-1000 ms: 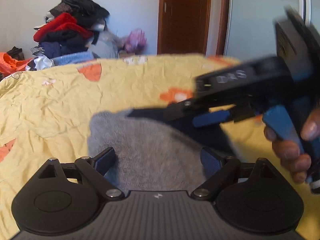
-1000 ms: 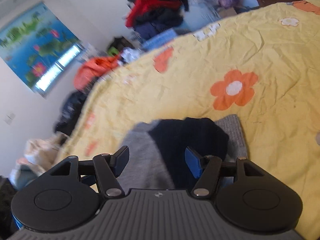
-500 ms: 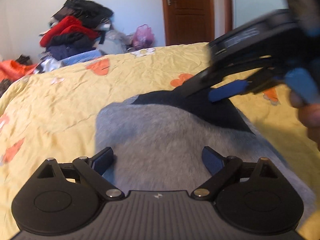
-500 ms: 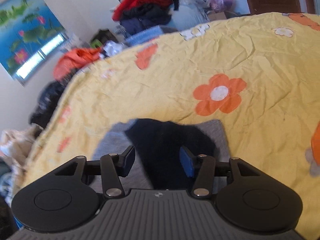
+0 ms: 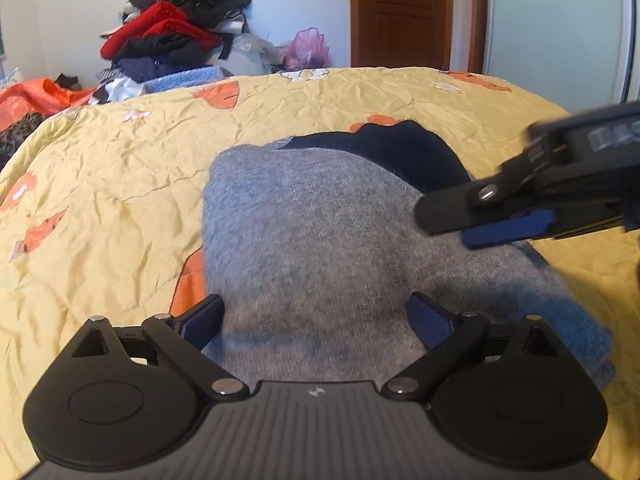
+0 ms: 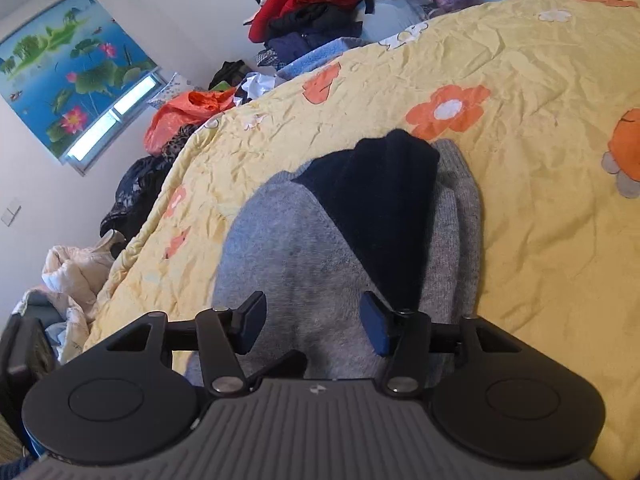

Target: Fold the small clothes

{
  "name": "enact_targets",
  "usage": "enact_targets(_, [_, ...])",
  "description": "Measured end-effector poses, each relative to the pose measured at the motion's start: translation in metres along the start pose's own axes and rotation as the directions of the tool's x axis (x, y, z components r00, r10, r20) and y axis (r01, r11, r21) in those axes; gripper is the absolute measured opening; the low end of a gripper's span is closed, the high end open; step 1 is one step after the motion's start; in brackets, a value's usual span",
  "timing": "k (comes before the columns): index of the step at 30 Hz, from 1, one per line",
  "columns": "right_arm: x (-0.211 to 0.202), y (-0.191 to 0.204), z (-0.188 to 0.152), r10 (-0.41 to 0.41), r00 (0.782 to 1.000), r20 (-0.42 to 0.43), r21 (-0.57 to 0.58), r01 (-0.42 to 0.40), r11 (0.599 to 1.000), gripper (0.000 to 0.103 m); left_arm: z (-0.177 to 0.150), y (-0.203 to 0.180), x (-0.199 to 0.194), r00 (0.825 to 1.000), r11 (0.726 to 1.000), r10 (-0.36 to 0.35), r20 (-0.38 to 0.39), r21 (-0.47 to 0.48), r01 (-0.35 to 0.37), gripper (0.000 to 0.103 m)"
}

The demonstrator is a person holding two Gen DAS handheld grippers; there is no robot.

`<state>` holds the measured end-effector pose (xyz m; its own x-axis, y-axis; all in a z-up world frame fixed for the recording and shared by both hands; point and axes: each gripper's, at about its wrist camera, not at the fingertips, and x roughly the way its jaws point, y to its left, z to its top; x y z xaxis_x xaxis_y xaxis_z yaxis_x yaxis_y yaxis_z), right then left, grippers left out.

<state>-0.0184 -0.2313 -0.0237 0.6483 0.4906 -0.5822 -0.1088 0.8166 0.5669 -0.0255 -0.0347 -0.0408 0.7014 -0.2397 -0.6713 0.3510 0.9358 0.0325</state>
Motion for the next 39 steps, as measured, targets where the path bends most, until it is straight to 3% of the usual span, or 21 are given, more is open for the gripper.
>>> enact_targets(3, [-0.020, 0.006, -0.007, 0.041, 0.998, 0.037, 0.010, -0.041, 0.999, 0.064, -0.004, 0.002, -0.013, 1.000, 0.999, -0.002, -0.018, -0.037, 0.001, 0.098])
enact_targets(7, [-0.027, 0.000, -0.024, 0.056, 0.998, 0.011, 0.042, -0.056, 0.998, 0.064, -0.020, -0.003, -0.019, 0.999, 1.000, -0.002, -0.042, -0.030, 0.001, 0.098])
enact_targets(10, [-0.018, -0.018, -0.039, 0.056, 0.998, -0.027, 0.093, -0.053, 0.994, 0.056, -0.028, -0.001, -0.017, 0.999, 0.998, -0.011, -0.033, -0.056, 0.009, 0.099])
enact_targets(13, [-0.019, -0.019, -0.048, 0.055, 0.998, -0.005, 0.056, -0.055, 0.997, 0.051, -0.027, 0.004, -0.016, 0.999, 0.997, -0.015, -0.043, -0.073, 0.012, 0.099])
enact_targets(17, [-0.037, -0.004, -0.045, 0.041, 0.999, 0.001, 0.055, -0.041, 0.998, 0.061, -0.027, 0.003, -0.048, 1.000, 0.999, 0.016, 0.003, -0.038, -0.016, 0.097])
enact_targets(21, [-0.056, 0.001, -0.029, 0.107, 0.991, 0.079, 0.068, -0.113, 0.991, 0.063, -0.027, -0.010, -0.077, 0.991, 0.998, -0.061, 0.121, 0.019, 0.059, 0.097])
enact_targets(25, [-0.030, 0.008, 0.015, 0.105, 0.992, 0.075, 0.050, -0.109, 0.993, 0.070, -0.022, -0.028, -0.053, 0.994, 0.995, -0.071, 0.083, 0.077, 0.065, 0.097])
enact_targets(27, [-0.005, 0.008, 0.031, 0.086, 0.996, 0.017, 0.051, -0.087, 0.995, 0.080, -0.021, -0.028, -0.037, 0.996, 0.994, -0.088, 0.023, 0.062, 0.087, 0.097])
enact_targets(30, [0.035, -0.001, 0.032, -0.061, 0.995, -0.081, 0.003, 0.062, 0.998, 0.078, -0.025, -0.025, -0.020, 0.997, 0.996, -0.077, 0.012, 0.055, 0.076, 0.098])
enact_targets(34, [0.020, 0.003, 0.019, -0.059, 0.998, -0.038, -0.018, 0.059, 0.998, 0.077, -0.023, -0.019, -0.035, 0.996, 0.996, -0.085, 0.014, 0.035, 0.084, 0.096])
enact_targets(36, [-0.005, 0.009, 0.008, -0.059, 0.998, -0.007, -0.036, 0.059, 0.998, 0.078, -0.028, -0.013, -0.054, 0.998, 0.998, -0.047, 0.047, 0.041, 0.045, 0.097])
enact_targets(39, [-0.056, 0.015, -0.028, -0.108, 0.989, 0.096, -0.053, 0.113, 0.992, 0.085, -0.047, -0.004, -0.078, 0.994, 0.995, 0.097, 0.040, 0.015, -0.098, 0.098])
